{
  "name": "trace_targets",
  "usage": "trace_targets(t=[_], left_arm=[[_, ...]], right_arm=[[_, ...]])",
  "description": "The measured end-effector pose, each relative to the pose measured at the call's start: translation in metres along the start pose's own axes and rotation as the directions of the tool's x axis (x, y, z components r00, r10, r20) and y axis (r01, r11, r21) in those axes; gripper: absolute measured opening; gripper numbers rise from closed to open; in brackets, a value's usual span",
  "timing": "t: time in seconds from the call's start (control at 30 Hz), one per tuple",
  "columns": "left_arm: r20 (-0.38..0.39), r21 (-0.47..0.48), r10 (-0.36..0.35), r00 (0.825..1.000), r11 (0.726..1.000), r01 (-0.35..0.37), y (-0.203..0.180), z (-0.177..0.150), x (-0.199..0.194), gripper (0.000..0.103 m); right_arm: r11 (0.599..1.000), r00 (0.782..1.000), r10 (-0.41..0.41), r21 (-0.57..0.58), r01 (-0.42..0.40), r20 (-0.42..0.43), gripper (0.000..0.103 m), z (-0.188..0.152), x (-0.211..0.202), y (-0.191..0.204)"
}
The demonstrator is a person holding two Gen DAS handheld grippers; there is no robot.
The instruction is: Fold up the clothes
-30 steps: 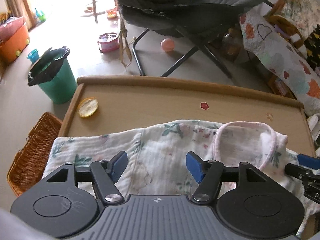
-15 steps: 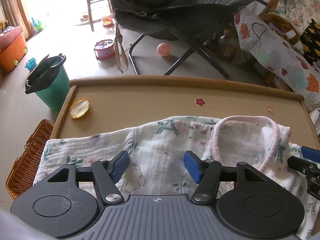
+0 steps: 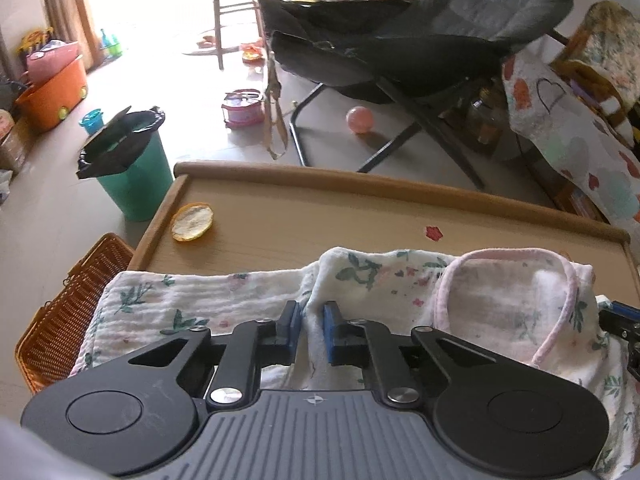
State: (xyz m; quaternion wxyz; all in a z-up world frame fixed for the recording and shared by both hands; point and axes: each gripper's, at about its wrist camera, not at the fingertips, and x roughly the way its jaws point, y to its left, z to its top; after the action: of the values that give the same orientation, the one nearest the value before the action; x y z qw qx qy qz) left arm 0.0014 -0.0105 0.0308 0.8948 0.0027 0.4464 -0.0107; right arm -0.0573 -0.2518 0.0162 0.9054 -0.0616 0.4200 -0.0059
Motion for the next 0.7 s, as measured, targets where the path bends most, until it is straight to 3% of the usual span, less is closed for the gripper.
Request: trace_targets(t=[0.4,0.6,0.7], left_arm=[[0.011,-0.059,0.021,1.0,0.998,-0.02,0.003,0.008,0.007,0.014],[0.014,-0.09,0.002,1.0,0.996,-0.001,0.009,0.012,0.01,0.022],[0.003,-0.166,-0.043,0.999,0.985,0.043,0.019,0.014,0.009,0.024]], right_arm=[[0.998,0.998,-0.06,0.011,0.06,-0.019,0.007,0.011,0.011,-0.004],[0.999,0.999,-0.037,0.032,0.037,-0.015,0.009,0.008,0.009,-0.011],[0.996,1.0,0.006,0.085,-0.004,-0.017,0.011,0.008,0.003,-0.02]])
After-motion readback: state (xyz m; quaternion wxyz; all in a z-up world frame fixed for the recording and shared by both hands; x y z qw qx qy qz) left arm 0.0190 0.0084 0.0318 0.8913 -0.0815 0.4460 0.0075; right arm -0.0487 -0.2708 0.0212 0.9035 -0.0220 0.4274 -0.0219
